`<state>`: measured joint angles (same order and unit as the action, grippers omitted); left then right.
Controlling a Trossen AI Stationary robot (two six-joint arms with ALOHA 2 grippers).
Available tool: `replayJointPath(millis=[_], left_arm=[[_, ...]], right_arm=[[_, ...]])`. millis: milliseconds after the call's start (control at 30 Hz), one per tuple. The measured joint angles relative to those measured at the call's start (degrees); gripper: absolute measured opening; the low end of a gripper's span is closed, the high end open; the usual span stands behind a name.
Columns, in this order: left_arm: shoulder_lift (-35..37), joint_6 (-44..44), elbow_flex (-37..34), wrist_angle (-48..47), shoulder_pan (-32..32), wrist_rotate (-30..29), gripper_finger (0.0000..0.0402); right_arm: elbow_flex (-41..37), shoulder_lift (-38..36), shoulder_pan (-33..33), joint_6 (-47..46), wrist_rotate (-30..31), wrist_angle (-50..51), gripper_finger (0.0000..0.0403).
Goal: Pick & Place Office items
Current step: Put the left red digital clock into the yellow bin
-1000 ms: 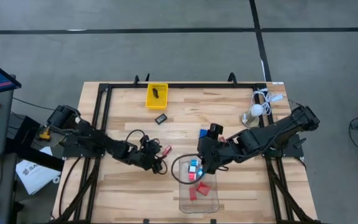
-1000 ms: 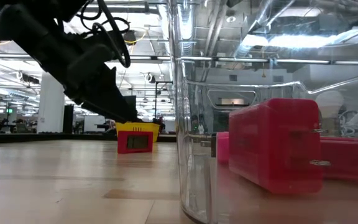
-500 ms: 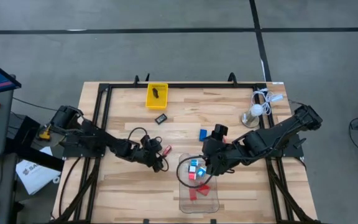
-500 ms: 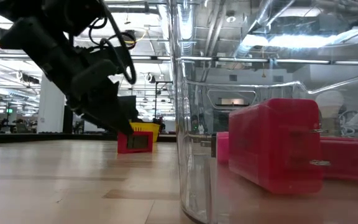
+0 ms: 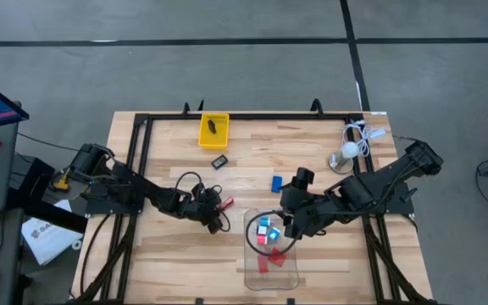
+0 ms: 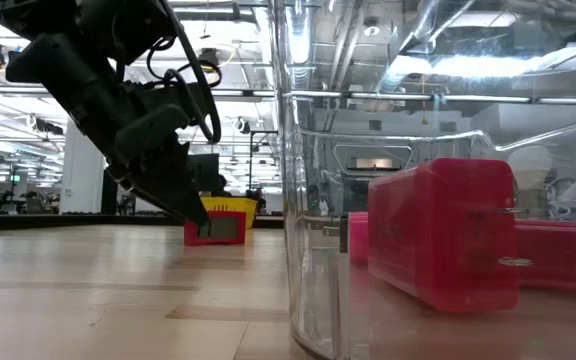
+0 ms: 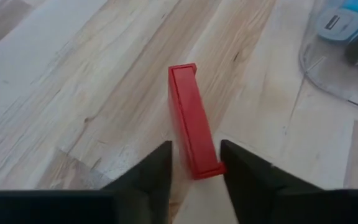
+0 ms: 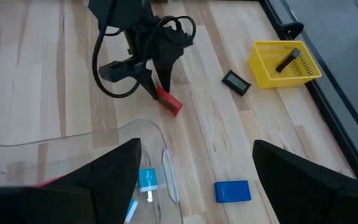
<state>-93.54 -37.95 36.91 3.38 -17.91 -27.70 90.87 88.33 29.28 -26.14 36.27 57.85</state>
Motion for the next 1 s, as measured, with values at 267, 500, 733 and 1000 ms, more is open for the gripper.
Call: replayJointPath(millis=[267,500,733,1000], left_arm=[[2.6,3.0,0.0,-0.1,0.6,-0.4,0.0055],[14.2,10.4,0.0,-0.5,6.0,-2.6,0.0055],[27.8,16.3,0.0,-10.7,19.8,-1.5,0.0055],[30.3,19.2,0.0,-14.2,40.3,14.5,0.0055]], right_arm=[[0.0,0.0,0.0,-0.3,0.0,0.4,0.0302],[0.0,0.0,0.0,-0.5,1.3,2.0,0.0302],[0.0,0.0,-0.1,-2.0,1.5,4.1,0.0302],[0.0,0.0,-0.8,-2.0,1.9,4.7,0.0302]])
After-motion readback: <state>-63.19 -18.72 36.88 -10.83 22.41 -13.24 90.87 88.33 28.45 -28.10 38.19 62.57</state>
